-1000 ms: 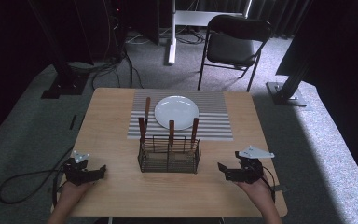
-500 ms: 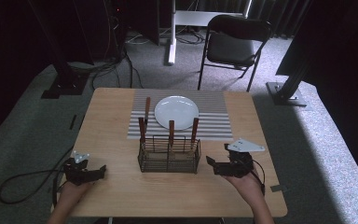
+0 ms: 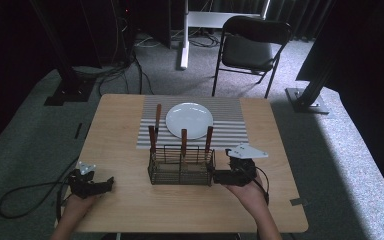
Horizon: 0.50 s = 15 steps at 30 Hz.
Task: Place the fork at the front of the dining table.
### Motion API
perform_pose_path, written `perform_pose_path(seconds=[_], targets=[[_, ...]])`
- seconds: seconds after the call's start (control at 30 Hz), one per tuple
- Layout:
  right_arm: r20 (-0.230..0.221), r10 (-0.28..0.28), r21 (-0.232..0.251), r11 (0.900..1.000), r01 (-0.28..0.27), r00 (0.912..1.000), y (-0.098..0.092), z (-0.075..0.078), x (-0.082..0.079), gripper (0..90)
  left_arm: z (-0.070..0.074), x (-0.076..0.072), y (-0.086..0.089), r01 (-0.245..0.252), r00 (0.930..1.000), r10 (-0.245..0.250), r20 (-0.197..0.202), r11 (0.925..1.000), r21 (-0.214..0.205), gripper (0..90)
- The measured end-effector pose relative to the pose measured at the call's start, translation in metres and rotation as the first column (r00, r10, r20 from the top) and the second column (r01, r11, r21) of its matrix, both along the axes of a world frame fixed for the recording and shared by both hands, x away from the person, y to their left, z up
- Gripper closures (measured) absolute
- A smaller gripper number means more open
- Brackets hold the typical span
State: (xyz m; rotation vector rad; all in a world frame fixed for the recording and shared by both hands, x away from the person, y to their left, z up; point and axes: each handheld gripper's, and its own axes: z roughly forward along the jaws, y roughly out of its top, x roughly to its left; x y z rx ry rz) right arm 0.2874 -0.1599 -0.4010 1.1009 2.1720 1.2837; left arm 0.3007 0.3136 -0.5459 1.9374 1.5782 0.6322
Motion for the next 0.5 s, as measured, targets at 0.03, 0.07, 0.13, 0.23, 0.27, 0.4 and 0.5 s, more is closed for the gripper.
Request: perform_pose_path(seconds=[0.03, 0.07, 0.13, 0.23, 0.27, 0.4, 0.5], targets=[[-0.001, 0.001, 0.000, 1.0000, -0.001, 1.0000, 0.003, 0.001, 0.001, 14.8, 0.000, 0.000, 0.000, 0.000, 1.0000, 0.000, 0.000, 1.0000, 0.000, 0.0], [-0.001, 0.001, 0.000, 1.0000, -0.001, 1.0000, 0.003, 0.001, 0.001, 14.8, 0.000, 0.000, 0.000, 0.000, 1.0000, 0.000, 0.000, 1.0000, 0.000, 0.0], [0.001, -0.002, -0.001, 1.0000, 0.002, 1.0000, 0.014, 0.001, 0.003, 14.9, 0.000, 0.000, 0.000, 0.000, 1.0000, 0.000, 0.002, 1.0000, 0.000, 0.0], [0.006, -0.005, -0.001, 1.0000, 0.005, 1.0000, 0.023, 0.001, 0.005, 14.9, 0.000, 0.000, 0.000, 0.001, 1.0000, -0.001, -0.001, 1.0000, 0.000, 0.0], [0.008, -0.006, 0.002, 1.0000, 0.006, 0.9999, 0.026, 0.001, 0.006, 14.9, 0.000, 0.000, 0.000, 0.001, 1.0000, -0.001, -0.002, 1.0000, 0.000, 0.0], [0.021, -0.008, 0.005, 1.0000, 0.008, 0.9997, 0.040, 0.001, 0.006, 14.9, 0.000, 0.000, 0.000, 0.000, 1.0000, 0.000, -0.001, 1.0000, 0.000, 0.0], [0.026, -0.018, -0.003, 0.9998, 0.018, 0.9995, 0.050, 0.001, 0.007, 15.0, 0.000, 0.000, 0.000, 0.000, 1.0000, 0.000, -0.001, 1.0000, 0.000, 0.0]])
